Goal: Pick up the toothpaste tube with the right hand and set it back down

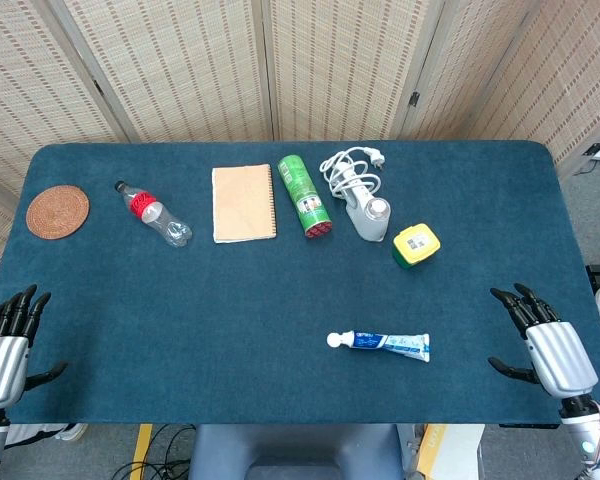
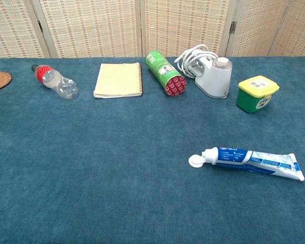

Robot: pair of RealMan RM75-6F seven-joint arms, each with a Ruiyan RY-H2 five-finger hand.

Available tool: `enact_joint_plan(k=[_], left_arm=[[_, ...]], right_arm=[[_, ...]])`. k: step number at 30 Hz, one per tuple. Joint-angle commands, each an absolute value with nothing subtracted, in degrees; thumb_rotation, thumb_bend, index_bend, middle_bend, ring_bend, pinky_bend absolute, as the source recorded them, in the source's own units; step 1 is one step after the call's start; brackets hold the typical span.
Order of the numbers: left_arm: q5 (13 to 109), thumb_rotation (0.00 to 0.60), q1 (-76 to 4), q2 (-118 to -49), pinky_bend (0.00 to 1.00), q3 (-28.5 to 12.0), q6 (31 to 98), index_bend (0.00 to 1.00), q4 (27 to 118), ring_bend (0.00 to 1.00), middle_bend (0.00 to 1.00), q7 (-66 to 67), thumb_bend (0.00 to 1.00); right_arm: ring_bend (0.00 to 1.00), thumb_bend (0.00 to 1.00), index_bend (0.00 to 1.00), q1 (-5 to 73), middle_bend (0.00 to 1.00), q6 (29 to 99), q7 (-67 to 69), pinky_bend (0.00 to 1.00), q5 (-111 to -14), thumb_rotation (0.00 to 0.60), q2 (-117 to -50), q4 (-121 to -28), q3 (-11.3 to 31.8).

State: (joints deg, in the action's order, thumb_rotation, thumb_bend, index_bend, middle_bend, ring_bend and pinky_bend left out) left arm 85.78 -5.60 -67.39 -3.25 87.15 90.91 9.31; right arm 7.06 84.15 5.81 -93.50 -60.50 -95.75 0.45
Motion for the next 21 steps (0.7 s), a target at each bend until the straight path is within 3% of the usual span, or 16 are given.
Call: enact_joint_plan(k=[1, 11, 21], left_arm=[[85.76, 0.600, -5.61, -67.45, 0.13, -3.26, 87.13, 0.08, 90.86, 0.00, 0.00, 9.30, 0.13], [85.80, 0.600, -5.26, -67.32, 0.13, -3.08, 87.41, 0.08, 90.91, 0.00, 0.00, 9.09, 0.13], [86.18, 0.600, -5.02, -67.10, 0.13, -2.82, 87.54, 0.08, 90.80, 0.00, 0.00, 8.30, 0.13]], right_arm=[[0.09, 0.17, 0.09, 6.96, 0.22, 84.81, 6.06, 0.18, -93.87, 0.600, -60.79, -95.48, 0.62], [0.11, 0.17, 0.09, 7.26, 0.24, 83.91, 5.66, 0.22, -93.85, 0.600, -60.81, -96.07, 0.37], [0.14, 0.17, 0.09, 11.28, 0.27, 75.43, 2.02, 0.26, -92.41, 0.600, -63.72, -97.25, -0.01]])
